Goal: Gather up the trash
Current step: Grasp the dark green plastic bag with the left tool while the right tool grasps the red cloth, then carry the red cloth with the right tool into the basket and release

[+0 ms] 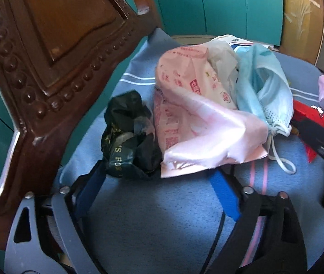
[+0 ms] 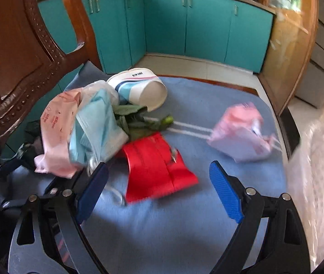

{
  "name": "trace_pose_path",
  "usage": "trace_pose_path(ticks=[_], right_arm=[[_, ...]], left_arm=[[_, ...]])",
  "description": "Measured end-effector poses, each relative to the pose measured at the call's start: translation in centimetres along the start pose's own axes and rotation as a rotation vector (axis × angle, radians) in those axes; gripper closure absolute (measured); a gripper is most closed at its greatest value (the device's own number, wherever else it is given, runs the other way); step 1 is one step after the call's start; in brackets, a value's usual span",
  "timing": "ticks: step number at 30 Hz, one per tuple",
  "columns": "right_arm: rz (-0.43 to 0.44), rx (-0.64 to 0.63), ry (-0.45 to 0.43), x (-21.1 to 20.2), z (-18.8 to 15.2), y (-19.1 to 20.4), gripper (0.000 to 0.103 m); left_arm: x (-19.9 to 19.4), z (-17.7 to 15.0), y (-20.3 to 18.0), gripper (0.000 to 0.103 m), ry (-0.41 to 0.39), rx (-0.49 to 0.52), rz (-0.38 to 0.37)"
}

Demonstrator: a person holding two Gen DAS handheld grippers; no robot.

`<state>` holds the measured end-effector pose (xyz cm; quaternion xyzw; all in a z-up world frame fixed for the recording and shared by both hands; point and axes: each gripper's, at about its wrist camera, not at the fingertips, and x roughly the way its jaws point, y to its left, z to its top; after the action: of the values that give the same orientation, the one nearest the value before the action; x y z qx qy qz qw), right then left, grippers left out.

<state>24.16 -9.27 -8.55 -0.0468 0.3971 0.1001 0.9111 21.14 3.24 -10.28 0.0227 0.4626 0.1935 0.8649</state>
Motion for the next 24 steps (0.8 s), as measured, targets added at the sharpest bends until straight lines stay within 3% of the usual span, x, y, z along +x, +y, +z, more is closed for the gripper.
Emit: trace_pose_path(ticks=[1, 2, 3, 5, 10, 15, 22, 24], right_arm=[[0.004, -0.007, 0.011, 0.7, 0.2, 0.1, 0.015], [0.014, -0.008, 0.022, 1.3, 0.4, 0.1, 0.022], [0.026, -0.008, 0.024, 1.6, 0.5, 0.0, 0.028], [0.045, -0.018, 0.051, 1.9, 0.4, 0.0, 0.046], [0.067, -0.008, 0.035, -0.3, -0.4, -0.7, 0.055], [0.077, 0.046, 0.014, -4.6, -1.7, -2.2, 0.055], [0.126, 0.174, -0.076, -12.1, -4.7, -5.2, 0.055], [0.133, 0.211, -0.112, -13.7, -5.5, -5.7, 0.055]], left_arm=[[0.1, 0.1, 0.3, 0.025, 0.003, -0.011, -0.014], [0.0, 0.0, 0.5, 0.037, 0.002, -0.014, -0.025], [-0.1, 0.0, 0.8, 0.042, -0.001, -0.009, -0.035], [-0.1, 0.1, 1.4, 0.066, 0.004, -0.017, -0.057], [-1.1, -0.6, 2.0, 0.075, 0.001, -0.005, -0.123], [-4.7, -2.1, 3.0, 0.077, -0.015, 0.001, -0.235], [-12.6, -4.1, 4.7, 0.077, -0.196, -0.001, -0.467], [-13.7, -4.6, 4.8, 0.077, -0.217, 0.000, -0.490]])
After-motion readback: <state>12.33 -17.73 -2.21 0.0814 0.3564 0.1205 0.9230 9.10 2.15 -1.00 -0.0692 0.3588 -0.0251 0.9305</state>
